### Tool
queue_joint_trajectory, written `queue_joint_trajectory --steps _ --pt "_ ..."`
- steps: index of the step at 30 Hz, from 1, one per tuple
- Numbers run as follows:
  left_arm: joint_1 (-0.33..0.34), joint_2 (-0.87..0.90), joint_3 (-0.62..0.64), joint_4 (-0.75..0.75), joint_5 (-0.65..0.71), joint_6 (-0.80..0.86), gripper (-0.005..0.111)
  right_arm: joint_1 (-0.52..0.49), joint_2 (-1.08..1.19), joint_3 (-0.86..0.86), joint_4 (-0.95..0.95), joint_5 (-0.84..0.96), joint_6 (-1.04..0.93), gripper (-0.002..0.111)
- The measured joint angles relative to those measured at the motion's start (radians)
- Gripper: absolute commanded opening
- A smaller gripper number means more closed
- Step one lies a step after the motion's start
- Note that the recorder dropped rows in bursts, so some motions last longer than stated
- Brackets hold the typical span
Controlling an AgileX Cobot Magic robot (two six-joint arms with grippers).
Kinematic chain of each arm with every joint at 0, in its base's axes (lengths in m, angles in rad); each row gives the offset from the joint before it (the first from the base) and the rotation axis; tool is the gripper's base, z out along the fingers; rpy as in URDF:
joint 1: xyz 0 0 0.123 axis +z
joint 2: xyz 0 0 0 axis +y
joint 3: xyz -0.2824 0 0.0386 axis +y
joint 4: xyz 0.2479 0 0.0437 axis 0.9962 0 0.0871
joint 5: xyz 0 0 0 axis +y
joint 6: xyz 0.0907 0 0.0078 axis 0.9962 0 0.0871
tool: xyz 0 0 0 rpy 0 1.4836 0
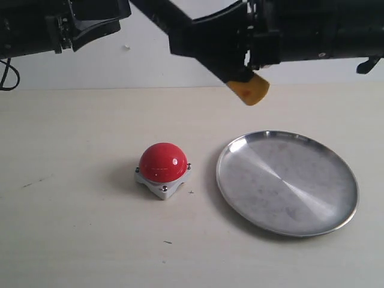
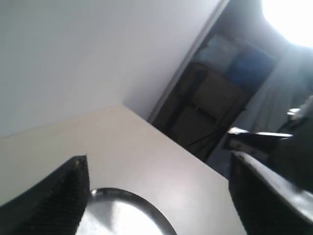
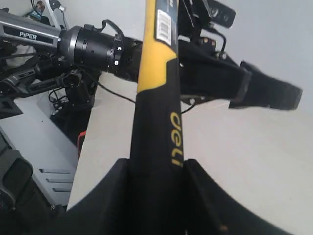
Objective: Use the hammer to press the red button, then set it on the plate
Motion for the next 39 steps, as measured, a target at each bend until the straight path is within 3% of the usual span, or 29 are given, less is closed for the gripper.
queue_joint_trajectory --steps 3,11,18,26,39 --pt "0.000 0.036 -0.001 -0.027 -0.066 0.088 0.076 0.008 0.020 -0.054 -0.024 -0.018 0.059 0.000" --pt "0.000 0.090 -0.001 -0.090 -0.066 0.137 0.076 0.008 0.018 -0.239 0.007 -0.054 0.305 0.000" --pt "0.000 0.091 -0.001 -0.128 -0.066 0.140 0.076 0.008 0.016 -0.263 0.014 -0.187 0.497 0.000" --pt "0.000 0.090 -0.001 -0.130 -0.066 0.140 0.076 0.008 -0.128 -0.168 0.011 -0.289 0.455 0.000" --pt "0.000 0.096 -0.001 -0.101 -0.066 0.147 0.076 0.008 -0.281 0.010 0.025 -0.274 0.380 0.000"
